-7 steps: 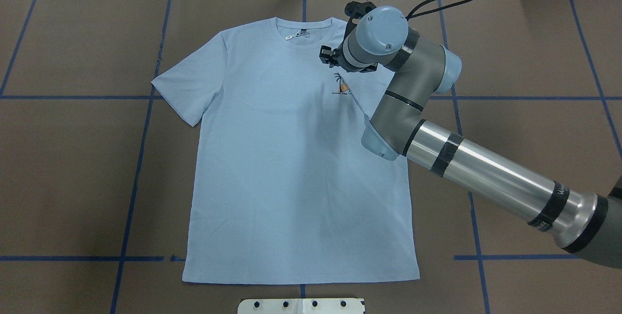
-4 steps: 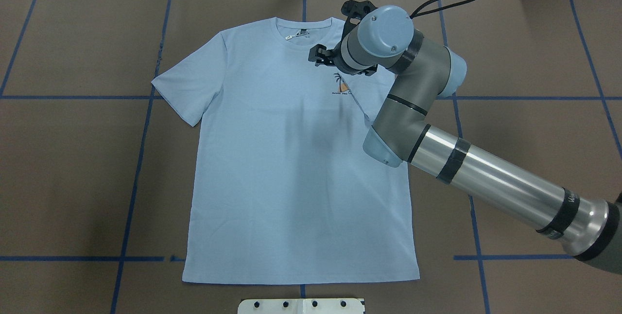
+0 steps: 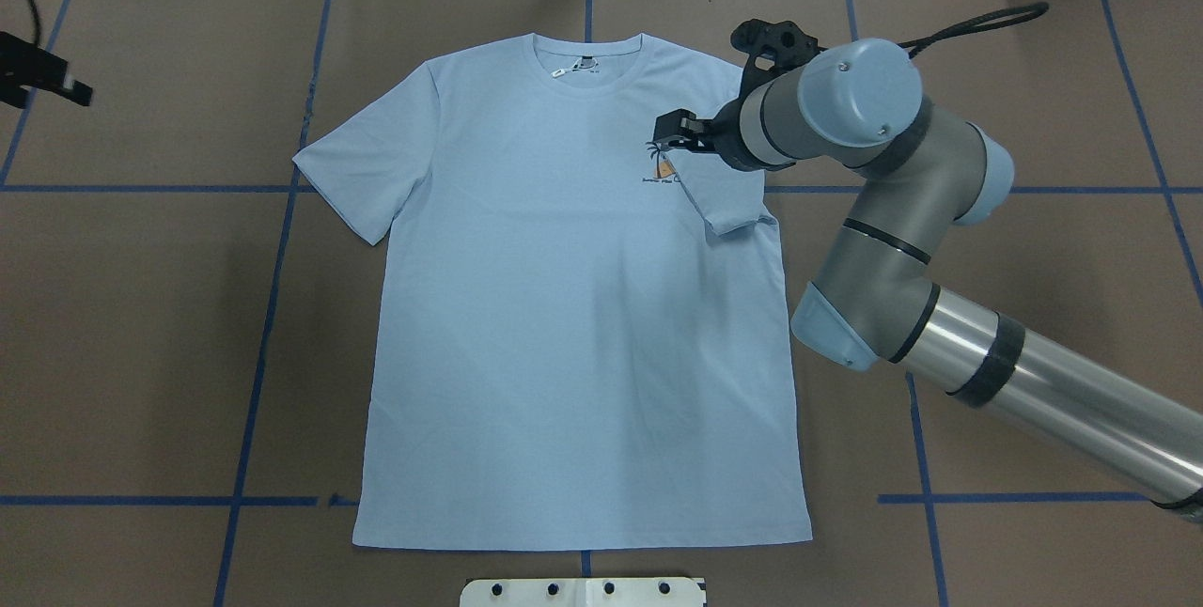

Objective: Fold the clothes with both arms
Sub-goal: 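Move the left gripper toward the other sleeve while the right gripper holds position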

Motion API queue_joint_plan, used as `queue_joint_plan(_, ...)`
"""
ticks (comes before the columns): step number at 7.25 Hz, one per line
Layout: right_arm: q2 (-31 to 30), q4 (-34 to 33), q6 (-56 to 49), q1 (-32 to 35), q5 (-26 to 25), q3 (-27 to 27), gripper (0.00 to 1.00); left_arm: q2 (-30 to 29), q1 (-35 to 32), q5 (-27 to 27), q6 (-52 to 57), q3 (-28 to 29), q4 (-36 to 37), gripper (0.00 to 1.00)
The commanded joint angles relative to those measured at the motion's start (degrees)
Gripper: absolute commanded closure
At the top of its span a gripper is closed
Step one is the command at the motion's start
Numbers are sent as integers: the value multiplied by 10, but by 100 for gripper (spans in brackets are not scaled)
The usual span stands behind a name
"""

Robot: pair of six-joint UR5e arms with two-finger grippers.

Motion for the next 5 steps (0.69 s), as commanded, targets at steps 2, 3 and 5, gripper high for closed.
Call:
queue_joint_plan(2,-31,-3,-4,12,-1,25,0,-93,86,42,-132,134,-111,4)
queue_joint_plan(3,-34,-2,-4,12,-3,26,0,-99,104,68,-147,152,-133,10)
queue_joint_plan(5,-36,0,-4,12,-5,31,0,-124,141,95,-155,180,-135,13)
